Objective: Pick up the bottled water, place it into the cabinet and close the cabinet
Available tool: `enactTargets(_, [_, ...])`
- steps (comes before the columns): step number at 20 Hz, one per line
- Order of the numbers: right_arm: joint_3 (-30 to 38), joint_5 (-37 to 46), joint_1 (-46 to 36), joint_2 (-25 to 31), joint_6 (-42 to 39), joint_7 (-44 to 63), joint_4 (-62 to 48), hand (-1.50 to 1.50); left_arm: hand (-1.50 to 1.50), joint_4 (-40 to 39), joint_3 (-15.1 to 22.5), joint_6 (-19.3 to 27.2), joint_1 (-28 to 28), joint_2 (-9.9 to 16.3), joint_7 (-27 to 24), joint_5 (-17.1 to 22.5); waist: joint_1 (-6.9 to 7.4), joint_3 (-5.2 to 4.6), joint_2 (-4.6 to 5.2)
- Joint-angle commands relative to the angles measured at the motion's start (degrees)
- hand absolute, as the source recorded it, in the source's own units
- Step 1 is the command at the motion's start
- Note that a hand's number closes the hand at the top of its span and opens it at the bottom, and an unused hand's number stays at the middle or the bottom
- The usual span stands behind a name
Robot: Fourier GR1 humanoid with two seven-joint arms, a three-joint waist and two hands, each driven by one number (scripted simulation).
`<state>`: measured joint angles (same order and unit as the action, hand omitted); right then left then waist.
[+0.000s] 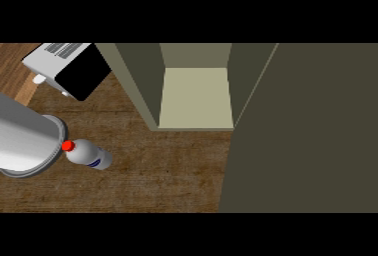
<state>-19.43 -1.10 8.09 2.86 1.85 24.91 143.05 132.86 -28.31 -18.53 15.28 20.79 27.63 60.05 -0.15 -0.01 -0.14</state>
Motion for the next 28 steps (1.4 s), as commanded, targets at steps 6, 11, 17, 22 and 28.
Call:
enactTargets(6, [-3.3, 4.7, -1.0, 1.9, 3.0, 8.5, 10.9, -1.5, -1.5, -6.3, 2.1, -3.5, -5.0, -2.4, -1.9, -9.7, -0.57, -0.07, 0.05])
enactTargets(11, [-3.4, 2.9, 3.0, 3.1, 1.8, 2.6, 7.8, -1.5, -1.5, -12.1, 2.8, -2.4, -10.1, -1.3, -1.1, -11.3, -0.66, 0.01, 0.09])
enactTargets(17, [-3.7, 4.0, 1.7, 3.7, 4.0, 5.8, 11.1, -1.5, -1.5, -17.1, 5.8, -3.9, -11.8, -4.4, -3.9, -18.3, -0.64, -0.02, 0.04])
enactTargets(22, [-3.6, 3.6, 1.1, 4.1, 4.9, 4.9, 9.4, -1.5, -1.5, -27.5, 5.6, -6.0, -16.3, -4.1, -9.3, -26.8, -0.86, -0.02, 0.11])
enactTargets(28, [-7.8, 6.9, -1.5, 4.2, 6.4, 7.3, 10.3, -1.5, -1.5, -39.7, 5.4, -11.2, -17.2, -4.5, -17.9, -34.3, -1.03, -0.06, 0.03])
